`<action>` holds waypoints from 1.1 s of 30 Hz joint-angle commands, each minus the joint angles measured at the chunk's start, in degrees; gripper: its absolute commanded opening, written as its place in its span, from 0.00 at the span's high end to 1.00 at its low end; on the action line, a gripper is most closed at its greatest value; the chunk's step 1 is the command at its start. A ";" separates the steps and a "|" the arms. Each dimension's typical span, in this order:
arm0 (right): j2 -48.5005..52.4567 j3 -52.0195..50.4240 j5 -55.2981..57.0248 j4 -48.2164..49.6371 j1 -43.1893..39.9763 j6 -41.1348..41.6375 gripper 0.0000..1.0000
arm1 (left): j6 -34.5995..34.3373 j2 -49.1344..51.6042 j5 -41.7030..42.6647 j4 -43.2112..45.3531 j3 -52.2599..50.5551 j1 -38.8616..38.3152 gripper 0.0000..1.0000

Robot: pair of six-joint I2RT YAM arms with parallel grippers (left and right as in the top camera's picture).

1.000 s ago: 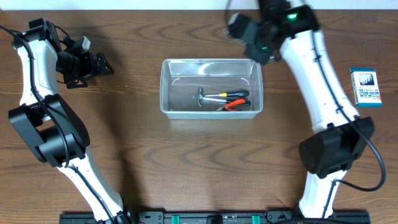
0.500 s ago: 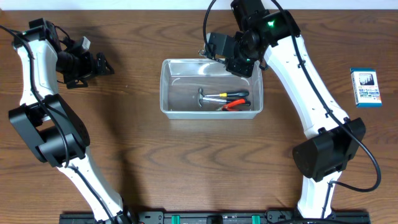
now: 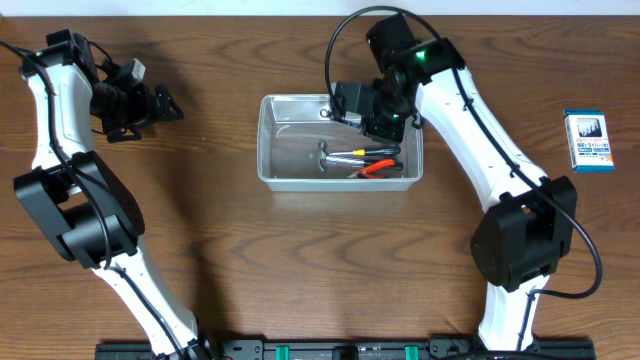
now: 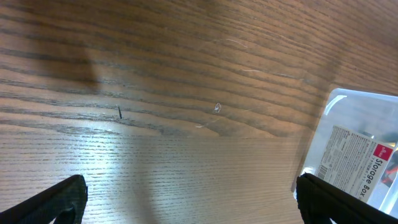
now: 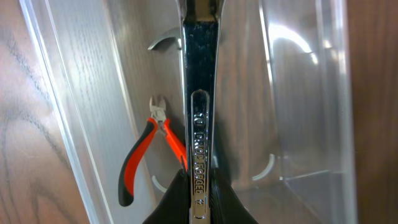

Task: Pack container
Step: 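Lower the wrench into the box and open the right gripper, then raise the right gripper and swing it right toward the screwdriver set box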

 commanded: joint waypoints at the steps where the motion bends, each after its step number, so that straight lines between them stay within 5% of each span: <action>1: 0.24 -1.51 -1.33 0.79 0.63 -0.83 0.90 | 0.07 -1.70 -0.28 -0.13 1.16 0.11 0.02; 13: 4.17 -2.73 -1.57 1.60 0.61 -0.15 0.83 | 0.09 -1.70 -0.28 -0.13 1.16 0.11 0.02; 25: 4.52 5.18 0.59 0.48 0.26 7.93 0.90 | 0.09 -1.70 -0.28 -0.13 1.16 0.11 0.02; 29: 4.52 14.71 6.45 -4.68 -0.57 11.45 0.62 | 0.09 -1.70 -0.28 -0.15 1.16 0.11 0.02; 31: 4.52 20.28 10.10 -8.61 -1.46 11.67 0.28 | 0.09 -1.70 -0.28 -0.13 1.16 0.11 0.02; 32: 4.52 21.97 11.28 -9.94 -1.84 11.67 0.01 | 0.09 -1.70 -0.28 -0.13 1.16 0.11 0.02; 33: 4.52 24.35 12.98 -11.96 -2.58 11.69 0.01 | 0.09 -1.70 -0.28 -0.15 1.16 0.11 0.02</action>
